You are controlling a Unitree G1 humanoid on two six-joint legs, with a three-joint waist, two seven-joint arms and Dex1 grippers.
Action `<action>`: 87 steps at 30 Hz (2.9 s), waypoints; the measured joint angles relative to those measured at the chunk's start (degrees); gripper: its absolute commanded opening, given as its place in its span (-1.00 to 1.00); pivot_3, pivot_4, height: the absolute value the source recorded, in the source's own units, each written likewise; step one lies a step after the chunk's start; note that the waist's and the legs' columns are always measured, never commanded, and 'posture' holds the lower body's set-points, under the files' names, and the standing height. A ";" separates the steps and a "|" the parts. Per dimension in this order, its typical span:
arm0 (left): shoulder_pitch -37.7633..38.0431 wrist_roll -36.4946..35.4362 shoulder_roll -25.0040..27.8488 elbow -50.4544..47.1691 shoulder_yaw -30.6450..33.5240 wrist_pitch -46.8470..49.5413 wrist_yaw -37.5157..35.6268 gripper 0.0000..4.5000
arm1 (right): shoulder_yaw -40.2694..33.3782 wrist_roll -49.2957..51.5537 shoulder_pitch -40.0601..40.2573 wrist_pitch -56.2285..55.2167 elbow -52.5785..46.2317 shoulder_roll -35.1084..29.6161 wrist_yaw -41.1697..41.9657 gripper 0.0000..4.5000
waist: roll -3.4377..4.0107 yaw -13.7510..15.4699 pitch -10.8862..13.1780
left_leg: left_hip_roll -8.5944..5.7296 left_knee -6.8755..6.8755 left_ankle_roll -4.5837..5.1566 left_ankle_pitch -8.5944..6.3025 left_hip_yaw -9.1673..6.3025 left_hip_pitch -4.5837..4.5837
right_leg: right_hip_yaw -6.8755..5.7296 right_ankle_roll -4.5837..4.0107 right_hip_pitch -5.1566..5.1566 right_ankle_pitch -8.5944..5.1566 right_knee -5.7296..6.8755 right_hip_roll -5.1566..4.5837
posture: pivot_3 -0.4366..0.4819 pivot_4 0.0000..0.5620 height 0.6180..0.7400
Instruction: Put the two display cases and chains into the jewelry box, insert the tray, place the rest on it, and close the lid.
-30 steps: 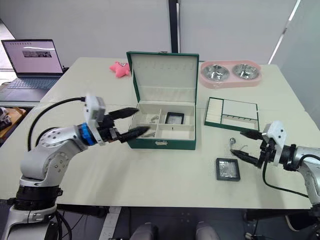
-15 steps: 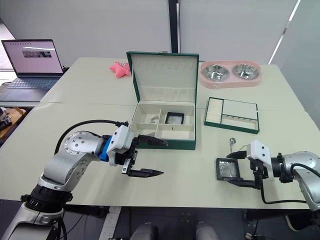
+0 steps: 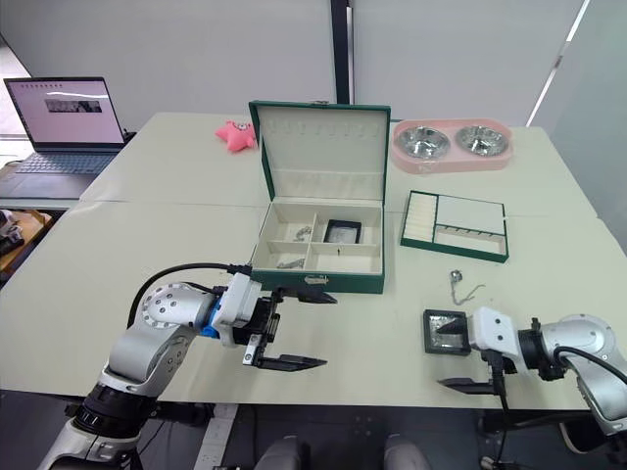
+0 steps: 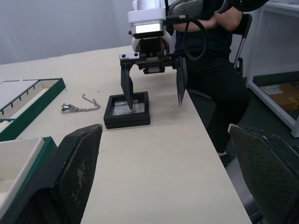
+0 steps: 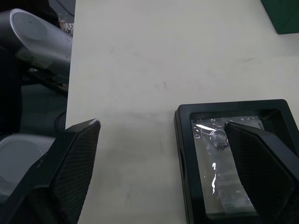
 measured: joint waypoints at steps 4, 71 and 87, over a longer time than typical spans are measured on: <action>0.27 0.01 -0.13 0.00 0.00 -0.73 0.04 1.00 | 0.02 -0.52 0.00 -1.16 1.10 0.01 -0.41 0.82 | 0.00 0.01 0.00 | 0.00 0.00 0.00 0.00 -0.01 0.00 | 0.00 0.00 0.01 0.00 0.00 0.00 | -0.05 -0.47 1.00; 12.47 -2.46 -4.91 -13.54 19.94 14.46 42.70 1.00 | 21.41 -8.07 -63.71 19.77 43.58 32.86 0.48 -0.99 | 0.02 -1.47 0.01 | 0.03 0.00 -0.01 0.00 -0.07 -0.05 | -0.09 -0.01 -0.22 0.01 0.17 -0.13 | -0.05 -0.47 1.00; 13.66 -2.62 -4.91 -14.06 19.82 15.61 42.80 1.00 | 21.94 -13.80 -65.93 18.73 53.10 36.73 2.03 -0.99 | 0.03 -1.50 0.01 | 0.03 -0.01 -0.01 0.01 -0.06 -0.05 | -0.09 -0.02 -0.23 0.01 0.18 -0.13 | -0.05 -0.47 1.00</action>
